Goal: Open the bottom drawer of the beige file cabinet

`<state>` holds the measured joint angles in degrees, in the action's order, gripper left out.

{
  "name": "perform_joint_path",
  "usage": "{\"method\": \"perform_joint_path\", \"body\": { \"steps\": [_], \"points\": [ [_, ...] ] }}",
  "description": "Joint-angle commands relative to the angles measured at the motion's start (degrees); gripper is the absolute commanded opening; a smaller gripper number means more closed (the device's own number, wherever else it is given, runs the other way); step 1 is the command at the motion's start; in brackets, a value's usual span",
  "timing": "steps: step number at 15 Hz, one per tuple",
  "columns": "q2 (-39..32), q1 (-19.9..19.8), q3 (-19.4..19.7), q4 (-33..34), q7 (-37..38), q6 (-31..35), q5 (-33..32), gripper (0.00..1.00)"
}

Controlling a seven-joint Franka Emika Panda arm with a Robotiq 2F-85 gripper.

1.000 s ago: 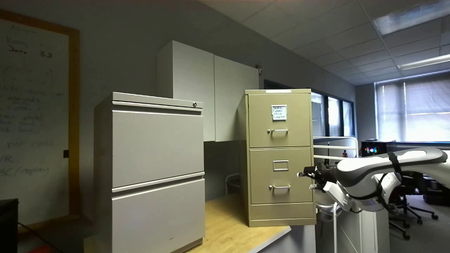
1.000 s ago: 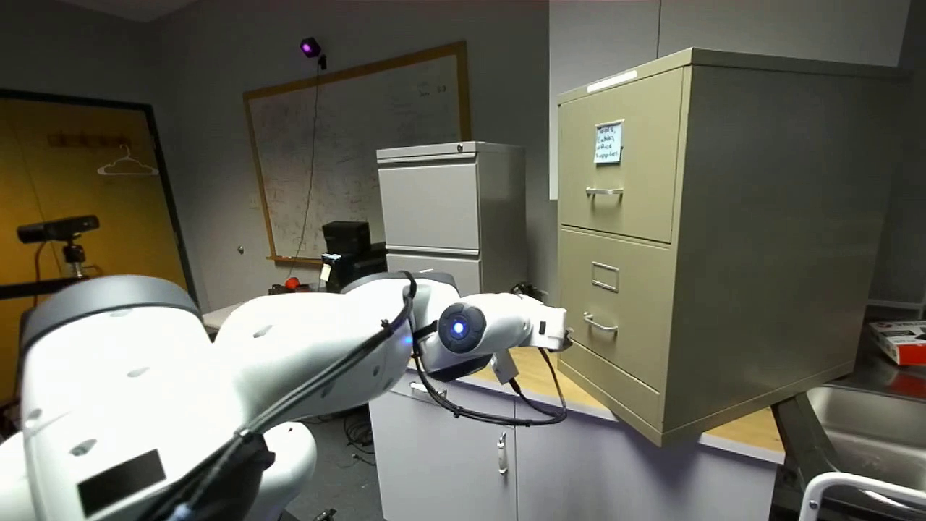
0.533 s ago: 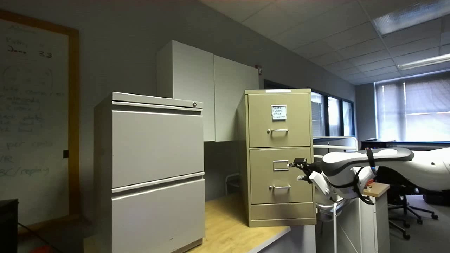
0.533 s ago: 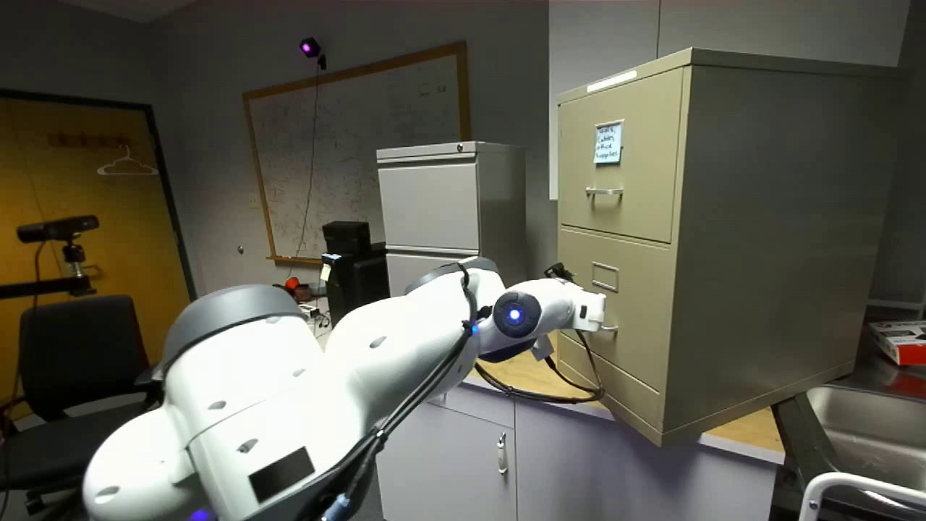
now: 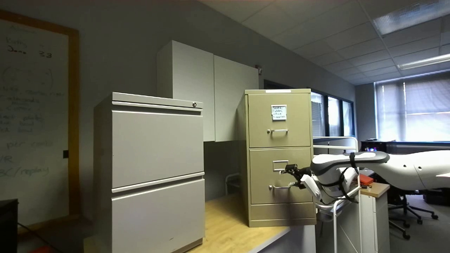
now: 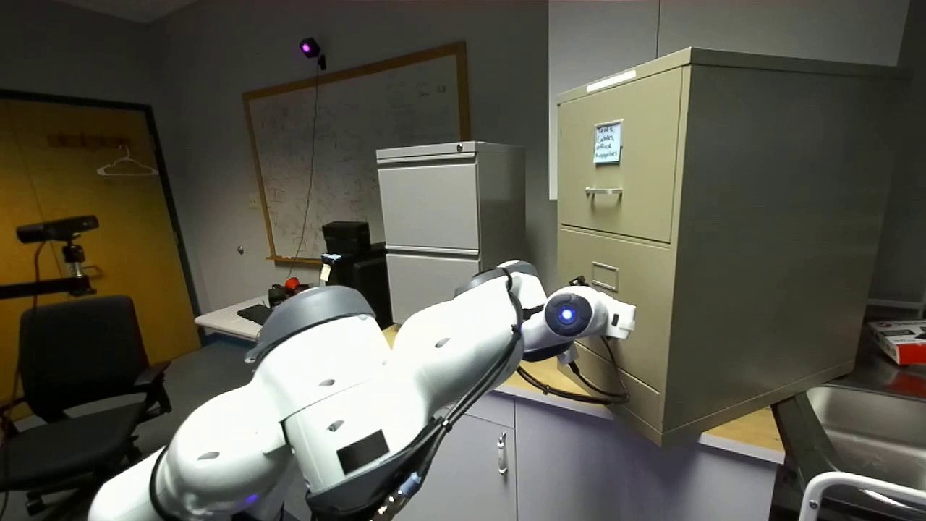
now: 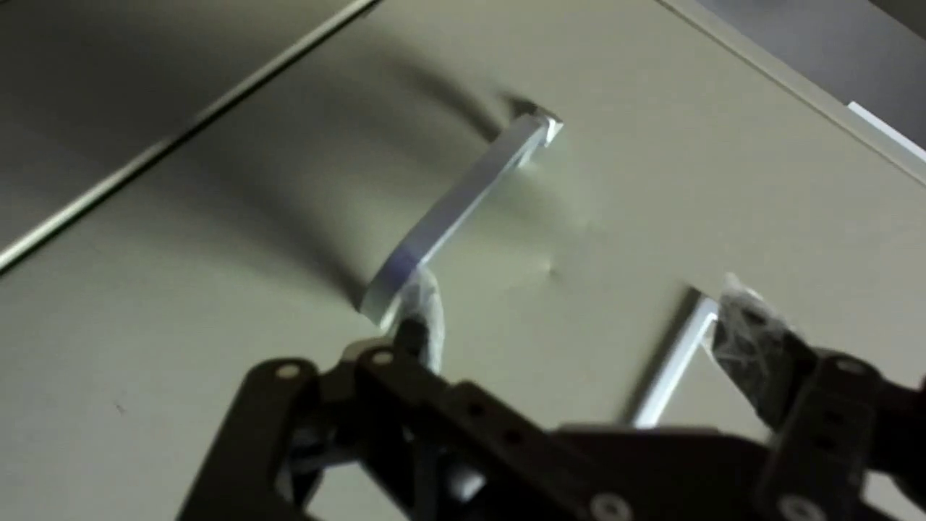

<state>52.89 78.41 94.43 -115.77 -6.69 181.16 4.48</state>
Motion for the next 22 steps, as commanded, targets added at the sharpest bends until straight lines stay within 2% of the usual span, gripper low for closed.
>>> {"method": "perform_joint_path", "body": {
  "steps": [1, 8, 17, 18, 20, 22],
  "points": [
    [1.85, 3.93, 3.52, 4.47, 1.49, -3.50, 0.28, 1.00],
    [3.24, 5.40, 7.09, 5.28, 2.35, -5.76, 0.22, 1.00],
    [3.75, 7.20, 7.77, 8.18, 5.53, -5.95, 1.01, 1.00],
    [3.28, 7.64, 8.19, 8.49, 6.13, -6.35, 1.11, 0.75],
    [2.97, 8.59, 9.05, 8.93, 7.23, -7.29, 1.31, 0.68],
    [2.66, 9.18, 9.68, 9.02, 8.06, -7.95, 1.36, 0.50]
  ]
}}
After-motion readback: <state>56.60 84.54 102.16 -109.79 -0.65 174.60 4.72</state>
